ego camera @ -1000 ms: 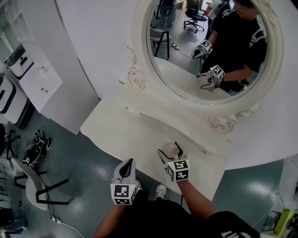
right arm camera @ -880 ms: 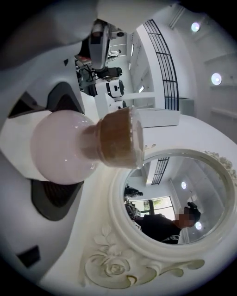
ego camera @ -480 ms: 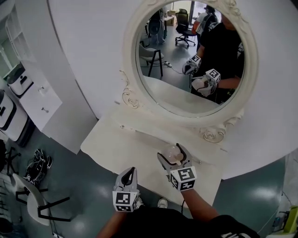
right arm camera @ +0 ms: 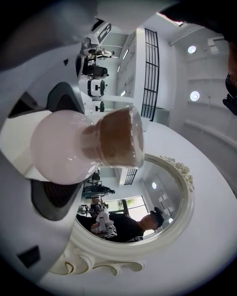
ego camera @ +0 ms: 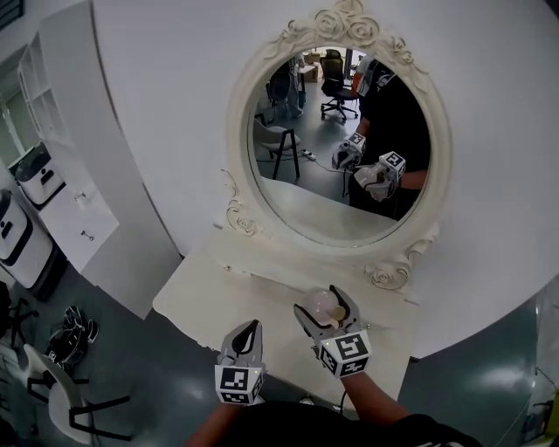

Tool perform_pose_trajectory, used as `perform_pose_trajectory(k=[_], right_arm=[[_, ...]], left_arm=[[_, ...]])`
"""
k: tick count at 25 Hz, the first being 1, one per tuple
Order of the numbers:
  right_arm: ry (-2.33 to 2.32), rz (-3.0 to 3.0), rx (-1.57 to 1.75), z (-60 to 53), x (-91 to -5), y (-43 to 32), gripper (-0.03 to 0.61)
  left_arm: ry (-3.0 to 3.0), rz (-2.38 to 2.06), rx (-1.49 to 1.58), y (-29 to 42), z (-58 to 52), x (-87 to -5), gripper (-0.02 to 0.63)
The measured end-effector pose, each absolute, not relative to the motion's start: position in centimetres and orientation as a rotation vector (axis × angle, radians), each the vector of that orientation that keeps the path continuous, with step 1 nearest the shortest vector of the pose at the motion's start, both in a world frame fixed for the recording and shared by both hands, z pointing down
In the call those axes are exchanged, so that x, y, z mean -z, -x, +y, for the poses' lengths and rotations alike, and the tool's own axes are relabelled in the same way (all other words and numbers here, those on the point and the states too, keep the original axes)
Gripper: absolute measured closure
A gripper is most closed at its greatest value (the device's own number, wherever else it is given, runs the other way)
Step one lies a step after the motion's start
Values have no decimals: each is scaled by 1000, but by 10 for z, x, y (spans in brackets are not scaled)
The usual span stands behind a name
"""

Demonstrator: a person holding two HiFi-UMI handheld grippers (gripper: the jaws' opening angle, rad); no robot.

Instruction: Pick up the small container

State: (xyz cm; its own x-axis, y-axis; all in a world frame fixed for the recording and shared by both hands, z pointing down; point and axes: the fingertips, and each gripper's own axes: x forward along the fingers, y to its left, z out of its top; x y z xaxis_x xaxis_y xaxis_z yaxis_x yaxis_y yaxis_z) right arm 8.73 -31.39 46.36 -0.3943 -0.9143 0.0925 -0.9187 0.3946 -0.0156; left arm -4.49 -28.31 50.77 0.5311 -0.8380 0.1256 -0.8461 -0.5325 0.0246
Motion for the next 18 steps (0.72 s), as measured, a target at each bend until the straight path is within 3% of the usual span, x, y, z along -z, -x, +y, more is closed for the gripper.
perform_pose_trajectory(k=[18], right_arm=[[-1633,-2620,-64,-304,-458,-76,196]], left_arm=[[-2687,-1497,-87,39,-285,-491,606]])
